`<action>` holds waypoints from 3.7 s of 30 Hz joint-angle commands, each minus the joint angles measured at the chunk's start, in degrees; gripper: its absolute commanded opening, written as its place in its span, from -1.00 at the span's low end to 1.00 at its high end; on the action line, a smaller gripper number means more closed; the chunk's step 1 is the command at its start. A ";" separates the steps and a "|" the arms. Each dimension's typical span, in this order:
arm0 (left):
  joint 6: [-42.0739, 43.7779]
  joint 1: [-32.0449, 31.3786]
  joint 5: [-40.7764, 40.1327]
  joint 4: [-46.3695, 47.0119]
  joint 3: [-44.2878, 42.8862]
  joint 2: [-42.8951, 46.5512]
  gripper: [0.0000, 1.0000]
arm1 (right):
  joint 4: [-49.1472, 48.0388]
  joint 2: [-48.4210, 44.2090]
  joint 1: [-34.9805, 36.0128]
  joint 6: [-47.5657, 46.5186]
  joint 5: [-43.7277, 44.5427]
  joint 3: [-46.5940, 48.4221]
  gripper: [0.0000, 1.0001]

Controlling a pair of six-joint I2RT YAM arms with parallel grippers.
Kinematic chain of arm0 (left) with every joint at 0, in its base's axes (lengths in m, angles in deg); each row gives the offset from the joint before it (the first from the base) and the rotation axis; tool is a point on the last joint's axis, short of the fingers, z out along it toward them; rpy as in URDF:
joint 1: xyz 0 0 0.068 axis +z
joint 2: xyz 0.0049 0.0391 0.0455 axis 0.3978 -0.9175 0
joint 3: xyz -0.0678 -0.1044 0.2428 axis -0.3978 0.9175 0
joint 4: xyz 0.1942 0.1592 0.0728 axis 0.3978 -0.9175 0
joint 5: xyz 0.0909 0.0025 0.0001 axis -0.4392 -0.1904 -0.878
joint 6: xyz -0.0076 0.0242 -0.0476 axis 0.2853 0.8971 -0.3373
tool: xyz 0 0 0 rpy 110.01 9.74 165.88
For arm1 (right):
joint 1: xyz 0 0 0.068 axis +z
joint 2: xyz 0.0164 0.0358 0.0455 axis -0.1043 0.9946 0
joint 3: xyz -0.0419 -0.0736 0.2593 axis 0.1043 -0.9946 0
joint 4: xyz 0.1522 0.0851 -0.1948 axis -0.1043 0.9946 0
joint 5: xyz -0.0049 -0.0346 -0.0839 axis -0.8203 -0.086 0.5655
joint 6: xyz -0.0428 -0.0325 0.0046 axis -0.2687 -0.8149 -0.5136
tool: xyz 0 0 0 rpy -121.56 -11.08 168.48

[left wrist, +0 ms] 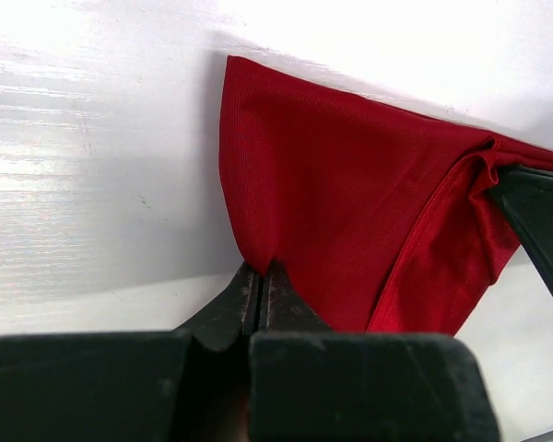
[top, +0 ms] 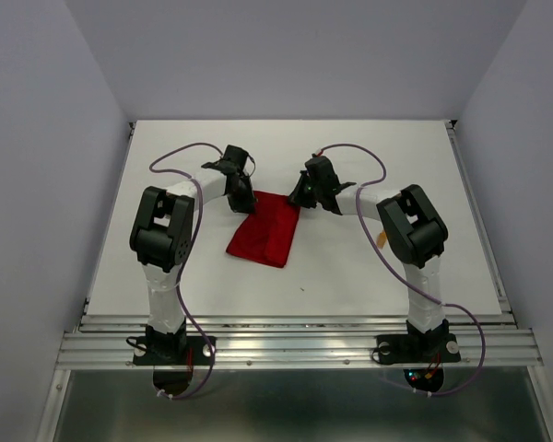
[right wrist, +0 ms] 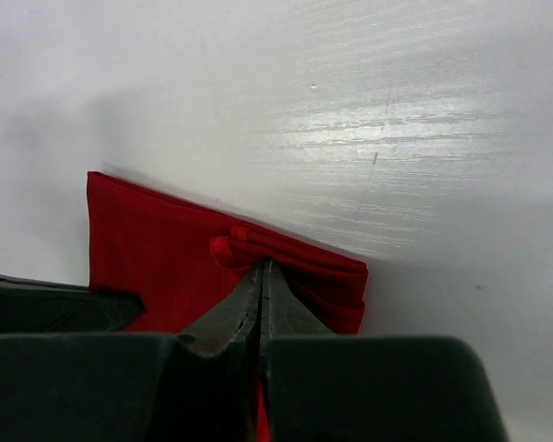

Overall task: Fold the napkin into a case and place the utensils inside
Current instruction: Stuff the top corner of the smaller-rectangle-folded napkin into the folded napkin.

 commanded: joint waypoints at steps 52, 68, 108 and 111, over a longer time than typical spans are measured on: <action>5.29 -12.80 -5.04 -10.67 -16.34 -5.74 -1.00 | 3.00 -0.27 -0.29 1.19 2.21 -1.82 -0.99; 6.16 -11.92 -7.06 -11.90 -18.01 -7.94 -1.00 | 2.65 -4.75 -0.29 -0.39 2.13 -2.79 -0.99; 5.81 -10.51 -3.89 -11.90 -17.66 -3.10 -1.00 | 0.53 -5.28 6.48 -1.36 -3.59 -10.26 -0.99; 4.76 -9.99 -4.33 -12.95 -18.62 -3.19 -1.00 | 1.41 -4.93 6.48 -1.10 -2.36 -10.43 -0.99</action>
